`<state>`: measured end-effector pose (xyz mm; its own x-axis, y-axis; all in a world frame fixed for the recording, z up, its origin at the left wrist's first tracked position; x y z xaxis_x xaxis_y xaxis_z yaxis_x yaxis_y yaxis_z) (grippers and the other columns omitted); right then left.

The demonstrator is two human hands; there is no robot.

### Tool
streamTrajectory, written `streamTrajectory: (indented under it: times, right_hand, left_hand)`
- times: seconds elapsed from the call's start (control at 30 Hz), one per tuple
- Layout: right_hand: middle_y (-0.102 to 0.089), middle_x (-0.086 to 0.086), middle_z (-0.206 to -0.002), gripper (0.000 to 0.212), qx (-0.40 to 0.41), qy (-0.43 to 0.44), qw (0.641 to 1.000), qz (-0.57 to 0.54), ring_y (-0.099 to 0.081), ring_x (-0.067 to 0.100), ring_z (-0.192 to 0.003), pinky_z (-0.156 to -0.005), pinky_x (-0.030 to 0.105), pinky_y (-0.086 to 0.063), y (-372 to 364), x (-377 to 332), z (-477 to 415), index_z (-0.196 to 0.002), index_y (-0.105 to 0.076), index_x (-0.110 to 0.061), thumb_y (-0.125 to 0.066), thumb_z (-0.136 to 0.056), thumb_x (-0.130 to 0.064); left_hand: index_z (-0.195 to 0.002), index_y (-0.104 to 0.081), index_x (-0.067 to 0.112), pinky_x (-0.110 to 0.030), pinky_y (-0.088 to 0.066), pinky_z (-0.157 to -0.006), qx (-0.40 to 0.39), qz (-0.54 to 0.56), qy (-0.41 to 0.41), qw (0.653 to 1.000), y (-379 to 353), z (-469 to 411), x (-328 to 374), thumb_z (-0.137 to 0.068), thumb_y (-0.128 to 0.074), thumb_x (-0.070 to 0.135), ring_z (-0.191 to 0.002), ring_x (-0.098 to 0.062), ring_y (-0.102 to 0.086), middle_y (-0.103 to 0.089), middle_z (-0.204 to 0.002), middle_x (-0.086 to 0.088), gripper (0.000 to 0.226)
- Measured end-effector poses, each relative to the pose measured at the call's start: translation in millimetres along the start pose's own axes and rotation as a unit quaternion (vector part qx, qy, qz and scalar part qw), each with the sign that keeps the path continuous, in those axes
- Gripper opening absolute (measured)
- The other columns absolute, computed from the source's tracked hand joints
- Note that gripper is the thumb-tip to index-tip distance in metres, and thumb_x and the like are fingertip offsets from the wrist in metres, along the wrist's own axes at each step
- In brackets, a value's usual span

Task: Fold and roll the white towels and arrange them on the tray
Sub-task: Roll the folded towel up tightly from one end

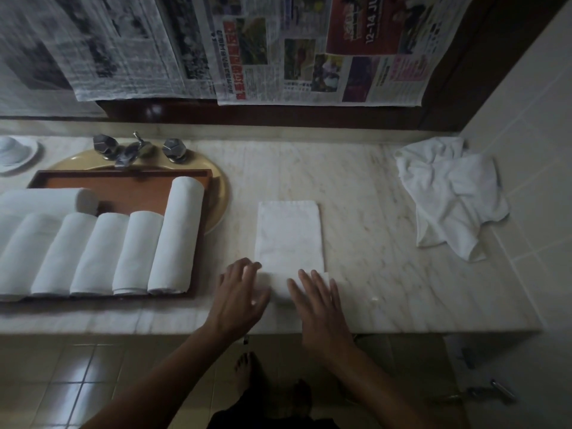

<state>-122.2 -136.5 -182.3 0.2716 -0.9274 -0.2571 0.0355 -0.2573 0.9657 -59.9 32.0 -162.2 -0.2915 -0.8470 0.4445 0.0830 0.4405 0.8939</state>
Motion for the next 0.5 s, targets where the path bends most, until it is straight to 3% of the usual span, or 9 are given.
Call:
streamTrajectory:
  times: [0.1, 0.23, 0.37, 0.5]
  right_hand:
    - [-0.006, 0.009, -0.172, 0.089, -0.029, 0.003, 1.0, 0.01, 0.002, 0.032, -0.159, -0.125, 0.06, -0.007, -3, 8, -15, -0.165, -0.012, -0.021, -0.058, -0.089, -0.016]
    - [-0.016, 0.008, -0.17, 0.097, -0.065, -0.008, 0.997, 0.042, -0.014, 0.032, -0.157, -0.125, 0.058, -0.013, -5, 20, -40, -0.164, -0.01, -0.022, -0.066, -0.085, -0.024]
    - [-0.033, 0.005, -0.161, 0.086, -0.089, 0.005, 0.995, 0.045, -0.034, 0.029, -0.145, -0.12, 0.049, -0.028, 3, 29, -65, -0.162, -0.018, -0.022, -0.066, -0.093, -0.044]
    - [-0.045, 0.006, -0.151, 0.076, -0.141, -0.014, 0.99, 0.0, -0.045, 0.027, -0.133, -0.109, 0.042, -0.037, 16, 31, -69, -0.155, -0.03, -0.021, -0.067, -0.094, -0.046]
  left_hand:
    - [-0.154, -0.037, 0.017, -0.054, -0.036, -0.117, -0.027, -0.102, -0.098, 0.99, -24, 6, 27, -0.09, -0.066, 0.04, -0.149, -0.031, -0.035, -0.038, -0.161, -0.012, 0.074]
    - [-0.16, -0.025, 0.011, -0.056, -0.035, -0.118, -0.091, -0.151, -0.097, 0.98, -45, -15, 20, -0.077, -0.075, 0.02, -0.153, -0.034, -0.03, -0.03, -0.165, -0.013, 0.097]
    - [-0.161, -0.022, 0.013, -0.046, -0.036, -0.117, -0.15, -0.129, -0.092, 0.976, -42, -44, 13, -0.086, -0.066, 0.017, -0.147, -0.028, -0.034, -0.033, -0.161, -0.007, 0.086]
    - [-0.153, -0.03, 0.018, -0.042, -0.045, -0.104, -0.193, -0.093, -0.093, 0.972, -36, -48, 12, -0.085, -0.069, 0.03, -0.129, -0.023, -0.048, -0.046, -0.148, -0.001, 0.08]
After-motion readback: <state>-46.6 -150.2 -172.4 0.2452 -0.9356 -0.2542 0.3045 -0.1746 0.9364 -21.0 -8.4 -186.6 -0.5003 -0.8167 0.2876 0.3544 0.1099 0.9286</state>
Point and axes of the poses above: each hand's wrist, its own z-axis away from the middle knuckle, its own y-axis out of the back of the hand, x = y × z, the point moved 9 cm from there along -z, towards the middle knuckle
